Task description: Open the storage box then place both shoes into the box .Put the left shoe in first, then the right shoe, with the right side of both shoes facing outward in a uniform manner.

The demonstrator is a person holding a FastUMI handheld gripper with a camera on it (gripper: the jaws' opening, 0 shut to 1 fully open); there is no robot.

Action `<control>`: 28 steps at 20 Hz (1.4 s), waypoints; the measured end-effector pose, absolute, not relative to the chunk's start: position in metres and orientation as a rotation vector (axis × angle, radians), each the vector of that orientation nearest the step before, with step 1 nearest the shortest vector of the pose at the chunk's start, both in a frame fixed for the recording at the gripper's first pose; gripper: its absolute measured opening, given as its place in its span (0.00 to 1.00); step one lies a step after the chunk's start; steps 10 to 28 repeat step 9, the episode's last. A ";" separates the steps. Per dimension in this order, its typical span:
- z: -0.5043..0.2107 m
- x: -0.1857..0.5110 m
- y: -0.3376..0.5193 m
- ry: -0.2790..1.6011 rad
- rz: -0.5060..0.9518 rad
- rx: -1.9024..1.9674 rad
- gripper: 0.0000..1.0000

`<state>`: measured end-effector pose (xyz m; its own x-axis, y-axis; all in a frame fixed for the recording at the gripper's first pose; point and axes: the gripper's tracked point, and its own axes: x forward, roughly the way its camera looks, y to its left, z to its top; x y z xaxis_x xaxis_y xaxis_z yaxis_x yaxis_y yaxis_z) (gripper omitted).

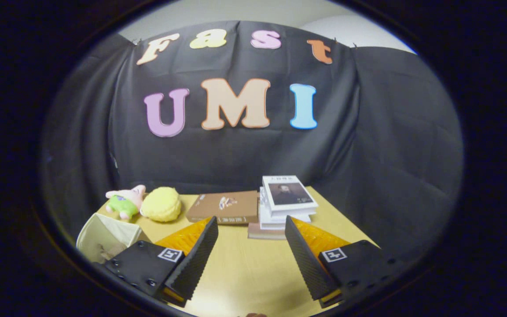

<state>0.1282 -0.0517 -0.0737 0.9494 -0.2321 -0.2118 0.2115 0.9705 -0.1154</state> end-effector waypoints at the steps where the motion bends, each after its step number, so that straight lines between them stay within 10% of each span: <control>1: -0.069 0.132 -0.056 0.197 -0.228 -0.098 0.98; 28: -0.046 0.130 -0.051 0.082 -0.167 -0.101 0.98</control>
